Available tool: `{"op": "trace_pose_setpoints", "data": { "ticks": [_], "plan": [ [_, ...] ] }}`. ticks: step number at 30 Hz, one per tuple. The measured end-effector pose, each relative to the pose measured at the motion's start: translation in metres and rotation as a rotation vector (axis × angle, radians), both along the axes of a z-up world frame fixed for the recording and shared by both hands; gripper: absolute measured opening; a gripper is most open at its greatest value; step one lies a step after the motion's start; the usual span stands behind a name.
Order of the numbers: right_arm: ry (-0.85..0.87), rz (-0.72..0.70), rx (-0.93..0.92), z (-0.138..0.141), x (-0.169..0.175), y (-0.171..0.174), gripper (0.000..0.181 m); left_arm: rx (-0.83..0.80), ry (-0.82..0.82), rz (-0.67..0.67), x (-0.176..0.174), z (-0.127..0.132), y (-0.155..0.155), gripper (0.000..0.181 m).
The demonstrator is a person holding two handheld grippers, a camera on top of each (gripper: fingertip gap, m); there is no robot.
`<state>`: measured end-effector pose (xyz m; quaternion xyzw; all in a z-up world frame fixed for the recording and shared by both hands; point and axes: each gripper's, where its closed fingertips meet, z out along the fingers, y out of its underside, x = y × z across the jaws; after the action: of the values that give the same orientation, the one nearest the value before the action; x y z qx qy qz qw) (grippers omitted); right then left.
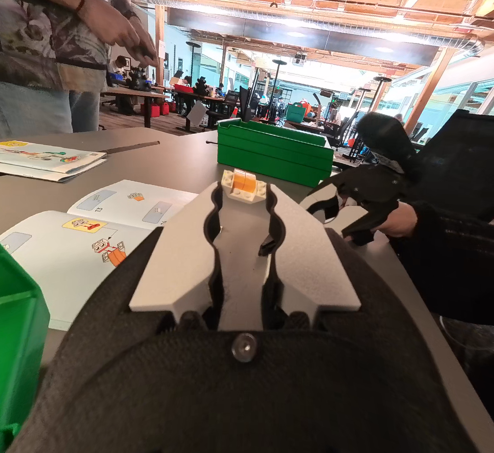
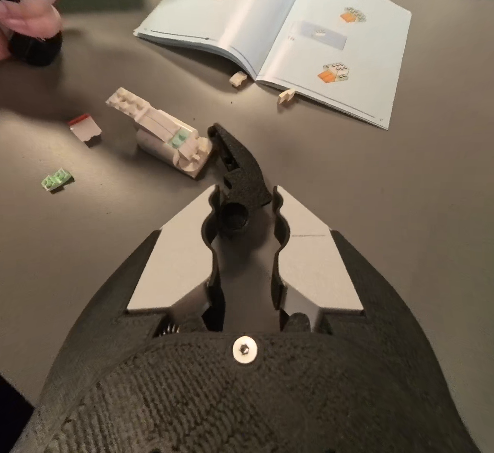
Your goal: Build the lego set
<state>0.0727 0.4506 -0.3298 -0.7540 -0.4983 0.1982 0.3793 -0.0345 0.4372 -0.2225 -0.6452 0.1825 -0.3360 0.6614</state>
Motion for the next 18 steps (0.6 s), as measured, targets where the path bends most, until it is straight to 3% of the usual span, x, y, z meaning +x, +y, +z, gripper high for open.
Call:
{"op": "trace_pose_setpoints", "data": {
  "ticks": [4,8,13,18],
  "plan": [
    [0.029,-0.046,-0.018,0.003,0.003,0.009,0.034,0.004,0.001,0.004,0.0,0.0,0.0,0.032],
    [0.159,-0.153,0.113,0.034,0.006,0.052,0.033,0.024,0.017,0.031,-0.002,0.002,0.001,0.031],
    [0.268,-0.302,0.345,0.07,-0.003,0.158,0.033,0.055,0.043,0.083,-0.006,0.003,0.003,0.031],
    [0.224,-0.402,0.416,0.063,-0.025,0.27,0.033,0.068,0.056,0.11,-0.008,0.003,0.005,0.031]
  ]
}}
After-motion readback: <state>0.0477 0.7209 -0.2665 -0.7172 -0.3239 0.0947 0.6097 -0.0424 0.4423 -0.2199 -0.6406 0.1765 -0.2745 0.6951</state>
